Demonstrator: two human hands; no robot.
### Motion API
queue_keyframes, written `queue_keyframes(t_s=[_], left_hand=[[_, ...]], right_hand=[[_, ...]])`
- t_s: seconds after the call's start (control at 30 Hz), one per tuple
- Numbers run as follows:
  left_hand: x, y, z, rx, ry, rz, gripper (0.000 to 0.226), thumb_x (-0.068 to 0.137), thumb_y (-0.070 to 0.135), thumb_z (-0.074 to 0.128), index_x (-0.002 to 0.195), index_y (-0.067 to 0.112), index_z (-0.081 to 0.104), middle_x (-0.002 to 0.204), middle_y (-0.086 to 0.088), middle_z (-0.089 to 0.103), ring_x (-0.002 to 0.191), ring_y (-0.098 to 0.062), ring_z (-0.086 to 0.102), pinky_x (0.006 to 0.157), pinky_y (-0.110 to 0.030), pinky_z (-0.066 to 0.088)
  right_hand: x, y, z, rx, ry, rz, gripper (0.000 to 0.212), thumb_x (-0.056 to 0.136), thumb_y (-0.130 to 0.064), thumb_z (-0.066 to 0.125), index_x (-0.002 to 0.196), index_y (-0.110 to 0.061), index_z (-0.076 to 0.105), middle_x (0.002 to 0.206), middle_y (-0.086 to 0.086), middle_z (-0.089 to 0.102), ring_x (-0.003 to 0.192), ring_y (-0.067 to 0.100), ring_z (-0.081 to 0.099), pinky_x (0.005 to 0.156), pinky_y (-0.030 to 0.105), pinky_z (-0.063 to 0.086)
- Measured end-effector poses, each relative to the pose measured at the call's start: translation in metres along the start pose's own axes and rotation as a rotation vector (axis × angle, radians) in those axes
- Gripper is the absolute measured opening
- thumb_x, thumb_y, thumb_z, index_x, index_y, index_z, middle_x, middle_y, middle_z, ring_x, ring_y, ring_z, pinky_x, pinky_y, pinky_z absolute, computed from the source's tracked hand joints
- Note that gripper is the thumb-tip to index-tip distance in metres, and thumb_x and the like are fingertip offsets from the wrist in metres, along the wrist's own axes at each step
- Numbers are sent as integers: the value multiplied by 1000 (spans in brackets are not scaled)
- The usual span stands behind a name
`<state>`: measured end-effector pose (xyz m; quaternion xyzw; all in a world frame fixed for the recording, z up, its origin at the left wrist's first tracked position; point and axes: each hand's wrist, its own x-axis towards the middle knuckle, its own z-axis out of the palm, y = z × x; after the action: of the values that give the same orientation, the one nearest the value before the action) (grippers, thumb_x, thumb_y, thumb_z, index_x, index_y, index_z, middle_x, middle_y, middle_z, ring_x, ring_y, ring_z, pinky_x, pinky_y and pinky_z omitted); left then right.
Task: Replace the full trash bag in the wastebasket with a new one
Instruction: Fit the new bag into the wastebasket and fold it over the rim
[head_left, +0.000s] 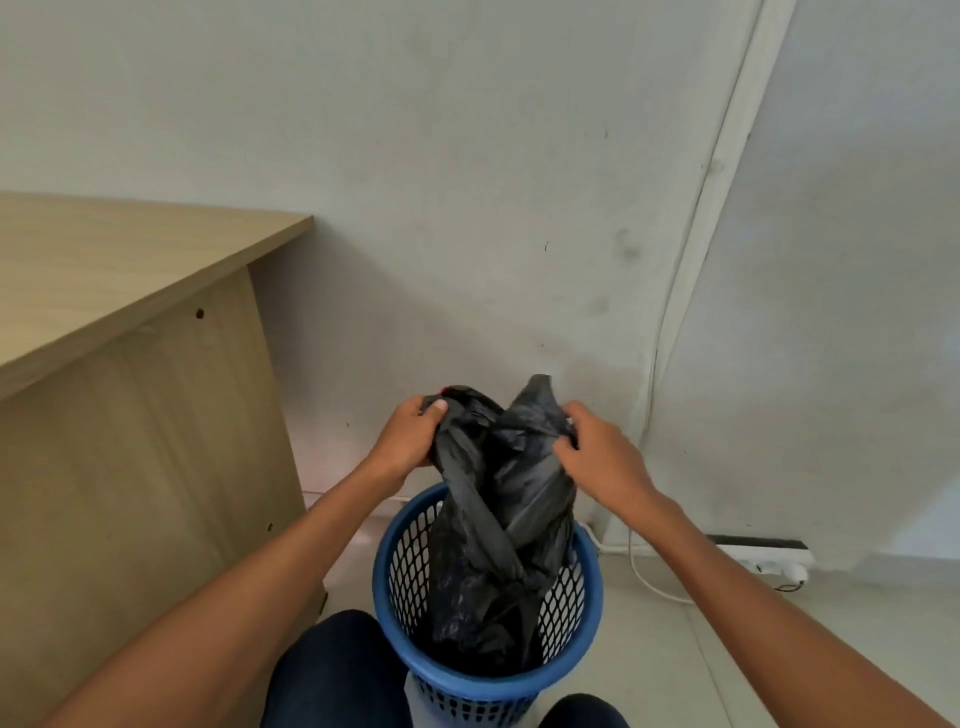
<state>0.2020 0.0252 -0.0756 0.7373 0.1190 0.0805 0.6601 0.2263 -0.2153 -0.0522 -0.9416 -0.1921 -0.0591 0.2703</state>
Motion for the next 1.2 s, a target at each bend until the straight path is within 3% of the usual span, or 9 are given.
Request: queue_keyframes(t_s=[0.23,0.3,0.4,0.5,0.6,0.7,0.97,1.1,1.2], left_hand=[[9,-32,-43,368,280,-71,24,107,29,36,114,12,49,104,-12,58,79,-21,53,63,-31,42],[2,-39,-38,398,280,12,23,107,28,36,117,13,49,108,-9,59,90,-22,55,70,-31,41],[-7,-44,-24,334,214,193,24,108,28,37,121,16,53,109,2,62,97,-10,59,72,-21,44],[-11,-46,-18,294,182,296,21,108,29,38,119,23,55,106,13,64,94,10,59,73,-9,47],[-10,-52,-30,352,228,294,21,109,30,36,118,24,53,102,12,63,93,4,60,74,-18,49],[-1,-70,-58,470,350,180,22,109,29,32,116,18,50,102,-2,63,88,-16,59,70,-33,43],[24,-120,-73,748,283,-120,29,103,20,47,131,17,46,127,-17,56,104,-31,59,88,-49,52],[21,-113,-29,1126,372,283,55,89,13,63,141,18,45,138,-19,43,124,-38,45,98,-53,44],[26,-115,-4,1219,98,597,32,90,16,61,122,21,63,121,-6,60,112,-30,58,87,-42,47]], right_hand=[[-16,69,-19,-288,-314,382,63,95,-24,52,148,-5,25,131,19,52,114,35,57,96,44,50],[-22,53,-10,-320,-176,277,79,94,-24,57,155,-8,11,140,21,43,124,37,49,103,47,45],[-26,17,14,-171,99,-202,48,96,-13,50,143,-16,46,135,6,56,122,21,53,104,39,45],[-18,0,49,52,-183,-338,36,97,-6,43,124,-22,61,118,-2,64,103,15,59,87,31,47],[4,25,92,-78,-469,-181,43,100,-17,44,143,-26,47,149,10,46,134,36,46,108,44,40],[22,69,105,-409,-620,111,68,98,-47,51,157,-37,17,166,7,-11,144,58,-11,114,71,7],[49,83,93,-629,-493,186,62,97,-35,44,154,-16,28,164,22,-8,144,54,-20,105,75,-17],[51,68,116,-337,-449,-17,60,100,-23,44,156,-18,25,167,13,5,152,39,4,122,55,8],[59,67,133,-175,-499,-4,58,104,-27,39,158,-30,18,167,7,5,151,40,7,120,59,15]])
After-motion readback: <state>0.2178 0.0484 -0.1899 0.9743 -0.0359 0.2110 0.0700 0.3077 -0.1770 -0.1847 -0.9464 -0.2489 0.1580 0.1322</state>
